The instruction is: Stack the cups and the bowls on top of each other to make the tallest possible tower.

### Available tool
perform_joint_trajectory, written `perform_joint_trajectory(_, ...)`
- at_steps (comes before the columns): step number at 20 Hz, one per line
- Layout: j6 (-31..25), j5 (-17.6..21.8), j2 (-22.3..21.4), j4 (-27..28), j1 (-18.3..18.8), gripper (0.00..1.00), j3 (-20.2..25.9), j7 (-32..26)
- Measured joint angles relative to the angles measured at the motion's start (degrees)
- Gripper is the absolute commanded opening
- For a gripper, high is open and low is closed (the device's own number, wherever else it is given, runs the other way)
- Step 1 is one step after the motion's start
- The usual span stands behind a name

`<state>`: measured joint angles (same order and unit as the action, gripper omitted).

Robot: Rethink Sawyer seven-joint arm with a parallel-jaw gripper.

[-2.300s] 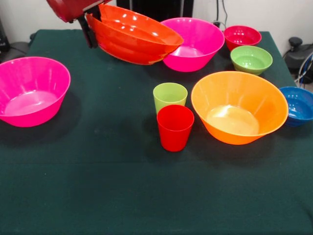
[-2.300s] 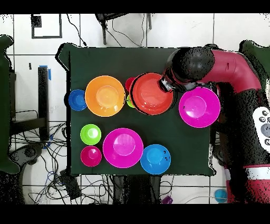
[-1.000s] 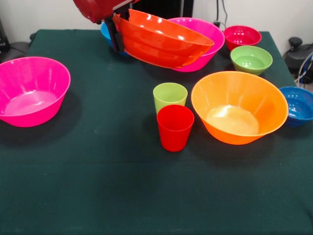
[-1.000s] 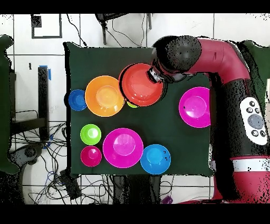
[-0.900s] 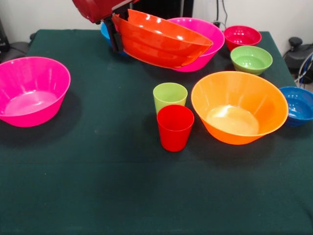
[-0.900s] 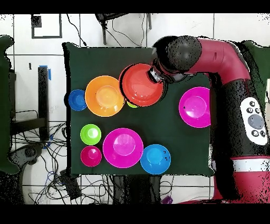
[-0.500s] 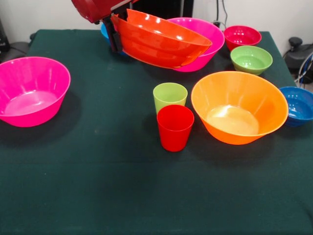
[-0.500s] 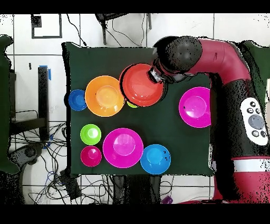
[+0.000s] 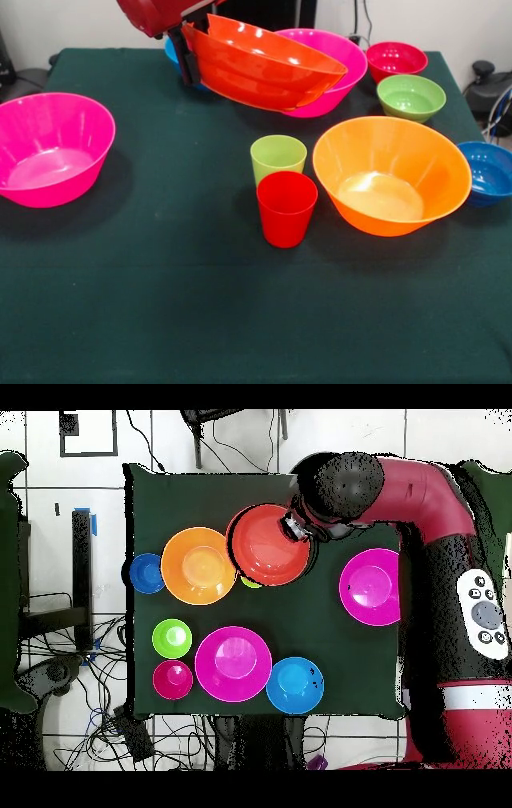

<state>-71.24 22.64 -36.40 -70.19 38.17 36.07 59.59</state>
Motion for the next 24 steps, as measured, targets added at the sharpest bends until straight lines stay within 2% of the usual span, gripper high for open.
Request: perform_joint_trajectory(24, 0.0, -1.1, 0.05, 0.09, -0.02, 0.0, -0.25, 0.0)
